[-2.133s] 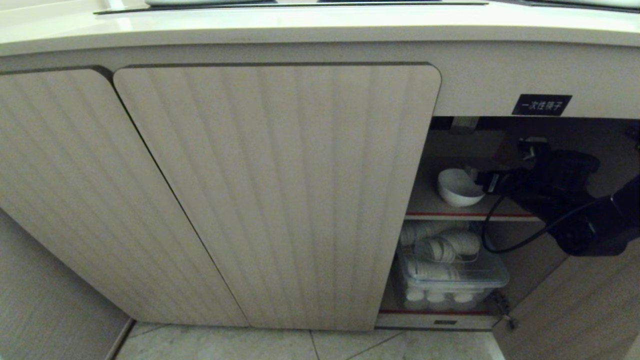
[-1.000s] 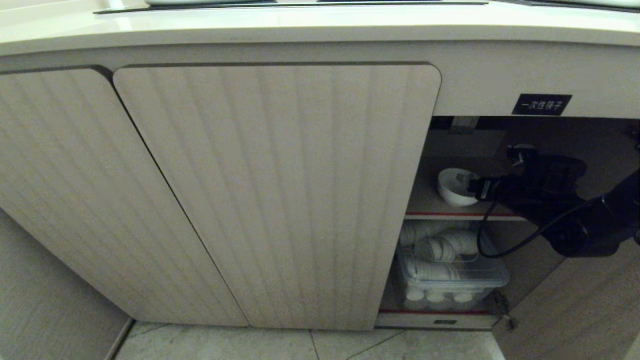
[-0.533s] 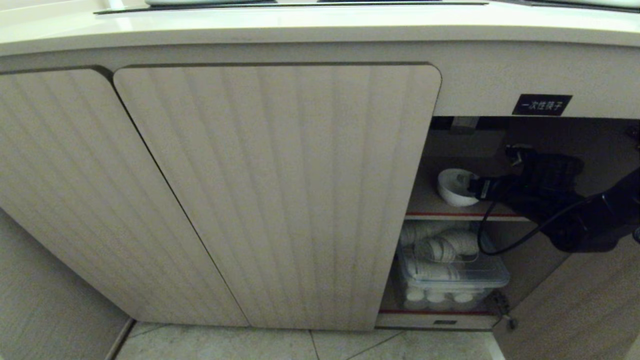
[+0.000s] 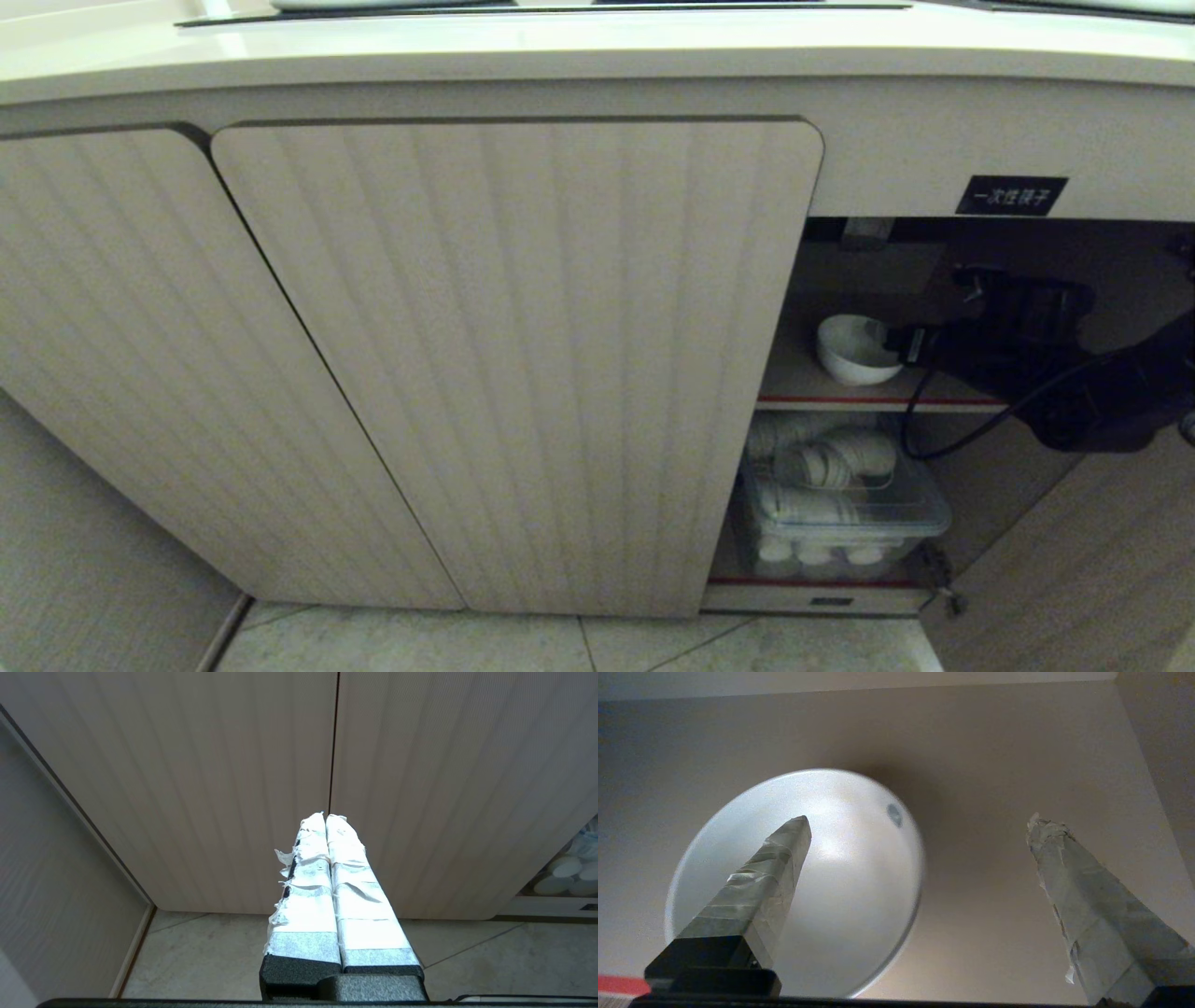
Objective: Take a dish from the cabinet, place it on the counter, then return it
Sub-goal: Take the bowl from the cabinet
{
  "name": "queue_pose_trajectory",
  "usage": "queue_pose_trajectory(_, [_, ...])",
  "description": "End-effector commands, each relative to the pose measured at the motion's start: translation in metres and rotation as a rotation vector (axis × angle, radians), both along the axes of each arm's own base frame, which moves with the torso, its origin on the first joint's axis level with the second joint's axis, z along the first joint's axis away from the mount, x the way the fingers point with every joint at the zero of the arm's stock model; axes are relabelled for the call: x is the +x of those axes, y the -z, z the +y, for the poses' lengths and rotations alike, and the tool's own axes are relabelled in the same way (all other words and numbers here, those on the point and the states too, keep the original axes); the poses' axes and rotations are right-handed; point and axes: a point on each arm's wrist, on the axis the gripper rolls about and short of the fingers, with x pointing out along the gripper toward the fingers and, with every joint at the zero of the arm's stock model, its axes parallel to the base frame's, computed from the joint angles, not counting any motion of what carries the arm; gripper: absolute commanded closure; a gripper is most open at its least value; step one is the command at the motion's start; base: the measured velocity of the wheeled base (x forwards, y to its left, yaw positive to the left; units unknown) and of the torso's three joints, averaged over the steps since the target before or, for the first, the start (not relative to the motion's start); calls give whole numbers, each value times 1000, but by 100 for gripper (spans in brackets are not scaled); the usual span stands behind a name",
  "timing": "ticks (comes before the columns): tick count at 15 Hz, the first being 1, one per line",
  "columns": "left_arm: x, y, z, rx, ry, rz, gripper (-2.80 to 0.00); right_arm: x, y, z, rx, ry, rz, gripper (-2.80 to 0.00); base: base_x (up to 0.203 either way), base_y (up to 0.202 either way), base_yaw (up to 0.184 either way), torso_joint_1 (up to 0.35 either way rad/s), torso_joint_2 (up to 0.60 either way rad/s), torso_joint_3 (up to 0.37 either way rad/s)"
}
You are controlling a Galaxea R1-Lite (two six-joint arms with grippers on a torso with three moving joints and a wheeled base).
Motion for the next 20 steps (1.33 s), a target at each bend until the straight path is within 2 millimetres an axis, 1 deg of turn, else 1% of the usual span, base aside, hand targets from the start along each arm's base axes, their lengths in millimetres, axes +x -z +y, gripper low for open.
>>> queue_pose_trajectory(1, [0, 0, 0, 0, 0, 0, 0, 4, -1, -2, 1, 1, -12, -280, 0, 0, 0, 0, 0, 0])
queue_pose_trajectory(5, [0, 0, 0, 0, 0, -1, 0, 7, 0, -2, 11, -3, 16, -280, 0, 0, 0, 0, 0, 0])
queue_pose_trajectory(11, [0, 0, 0, 0, 0, 0, 0, 13, -9, -2, 63, 2, 49, -280, 0, 0, 0, 0, 0, 0])
queue_pose_trajectory(20, [0, 0, 0, 0, 0, 0, 0, 17, -11, 3, 126, 5, 127, -280, 0, 0, 0, 0, 0, 0])
